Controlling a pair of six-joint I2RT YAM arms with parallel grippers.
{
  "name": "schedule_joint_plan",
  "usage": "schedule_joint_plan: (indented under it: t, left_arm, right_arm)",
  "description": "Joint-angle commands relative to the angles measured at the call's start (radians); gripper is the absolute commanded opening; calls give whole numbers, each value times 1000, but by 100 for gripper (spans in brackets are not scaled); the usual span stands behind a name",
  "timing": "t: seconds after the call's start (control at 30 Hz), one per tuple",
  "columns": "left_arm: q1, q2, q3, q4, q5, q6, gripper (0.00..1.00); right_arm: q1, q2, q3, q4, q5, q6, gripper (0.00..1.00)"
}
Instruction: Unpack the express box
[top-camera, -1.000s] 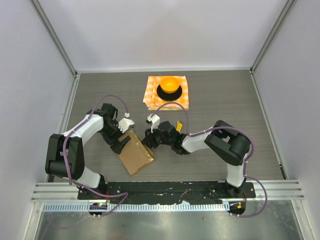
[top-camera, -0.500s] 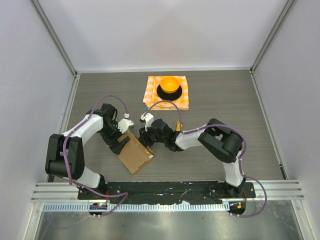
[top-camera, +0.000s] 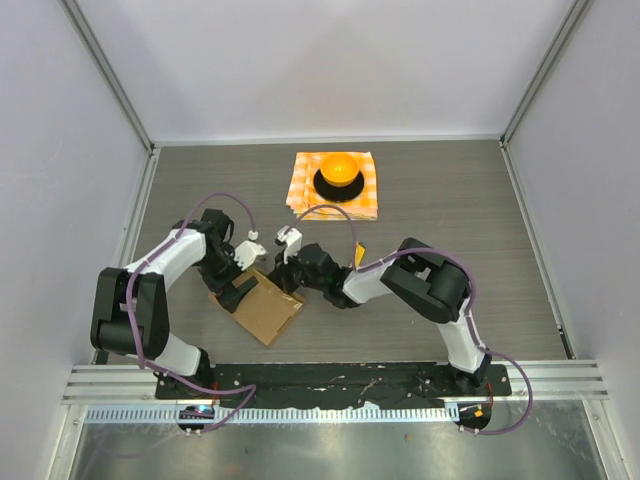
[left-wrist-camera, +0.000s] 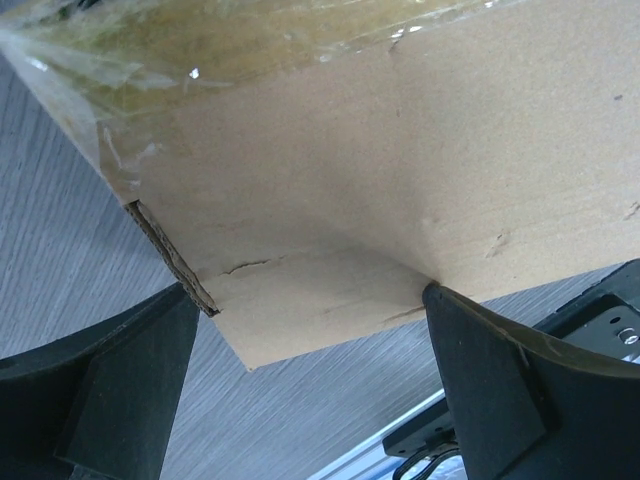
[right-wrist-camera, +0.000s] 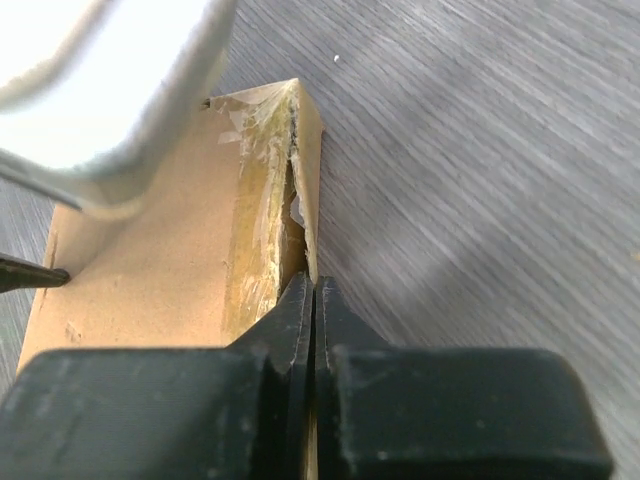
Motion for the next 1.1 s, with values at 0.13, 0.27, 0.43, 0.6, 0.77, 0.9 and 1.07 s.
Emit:
schedule_joint_plan:
  t: [0.13, 0.27, 0.43, 0.6, 0.77, 0.9, 1.07]
  left_arm:
    - [5, 24, -65, 85, -12, 112, 100]
    - [7, 16, -88, 105, 12, 136, 100]
    - [10, 10, -129, 157, 15, 145, 100]
    - [19, 13, -68, 104, 64, 136, 100]
    - [51, 18, 94, -16, 157, 135, 100]
    - [60, 51, 79, -28, 152, 153, 100]
    - [62, 82, 7, 21, 149, 176, 100]
  right_arm:
    - [-7, -116, -208, 79, 62, 332, 1]
    - [-51, -26, -299, 369, -76, 583, 1]
    - [-80, 68, -337, 677, -153, 750, 1]
    - [-65, -60, -313, 443, -130, 545, 1]
    - [39, -292, -218, -44, 167, 151, 1]
    - [48, -300, -183, -138, 217, 63, 1]
    - [90, -233, -144, -186, 249, 19, 15]
